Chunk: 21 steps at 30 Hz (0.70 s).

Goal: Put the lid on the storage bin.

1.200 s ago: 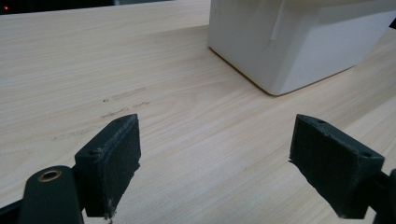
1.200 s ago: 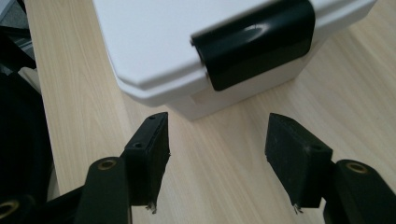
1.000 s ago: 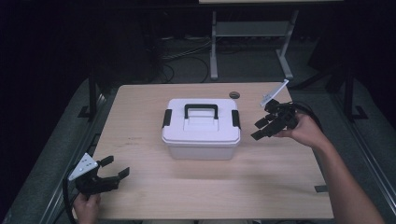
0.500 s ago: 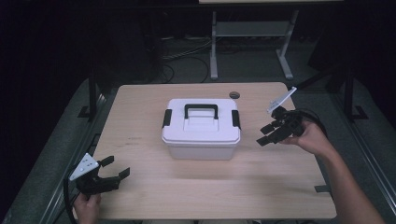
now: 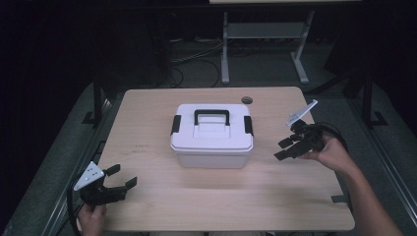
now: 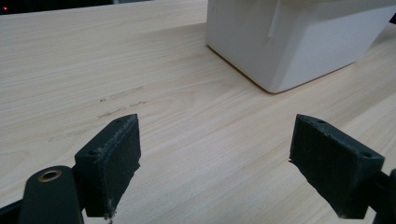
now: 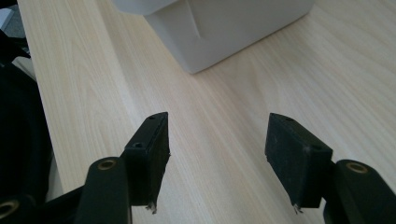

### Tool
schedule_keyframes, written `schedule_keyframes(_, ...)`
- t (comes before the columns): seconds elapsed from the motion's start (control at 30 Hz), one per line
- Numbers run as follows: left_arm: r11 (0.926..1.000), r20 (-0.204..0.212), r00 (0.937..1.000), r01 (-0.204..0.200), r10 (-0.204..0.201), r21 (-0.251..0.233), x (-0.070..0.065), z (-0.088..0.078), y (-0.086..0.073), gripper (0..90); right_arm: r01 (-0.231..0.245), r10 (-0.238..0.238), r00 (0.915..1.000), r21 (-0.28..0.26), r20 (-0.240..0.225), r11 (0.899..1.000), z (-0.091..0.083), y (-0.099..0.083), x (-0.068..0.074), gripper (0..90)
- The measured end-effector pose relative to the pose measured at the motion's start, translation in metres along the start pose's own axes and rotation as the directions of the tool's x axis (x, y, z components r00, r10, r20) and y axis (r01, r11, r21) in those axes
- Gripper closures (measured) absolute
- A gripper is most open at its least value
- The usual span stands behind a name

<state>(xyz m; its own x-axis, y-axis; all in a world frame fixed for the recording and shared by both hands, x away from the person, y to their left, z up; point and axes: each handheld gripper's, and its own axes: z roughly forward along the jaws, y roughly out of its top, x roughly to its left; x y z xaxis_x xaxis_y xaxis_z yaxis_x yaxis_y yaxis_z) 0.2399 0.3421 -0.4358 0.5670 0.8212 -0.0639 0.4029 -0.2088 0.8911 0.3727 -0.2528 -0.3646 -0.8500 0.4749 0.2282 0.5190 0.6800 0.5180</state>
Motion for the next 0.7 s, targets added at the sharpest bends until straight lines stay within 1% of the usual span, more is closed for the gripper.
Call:
schedule_keyframes(0.33,1.0,-0.001,1.0,-0.003,0.003,0.003,0.0,0.0,0.0,15.7,-0.027,0.027,0.9996,-0.004,-0.004,1.0,0.001,-0.016,0.0,39.3)
schedule_keyframes(0.43,1.0,-0.002,1.0,-0.006,0.006,0.006,0.0,0.0,0.0,15.7,-0.037,0.037,0.9993,-0.012,-0.006,0.999,0.001,-0.021,0.0,39.3)
schedule_keyframes(0.7,0.9999,-0.003,1.0,-0.007,0.008,0.008,-0.001,0.0,0.0,15.7,-0.051,0.051,0.9987,-0.016,-0.008,0.999,0.003,-0.033,0.001,39.2)
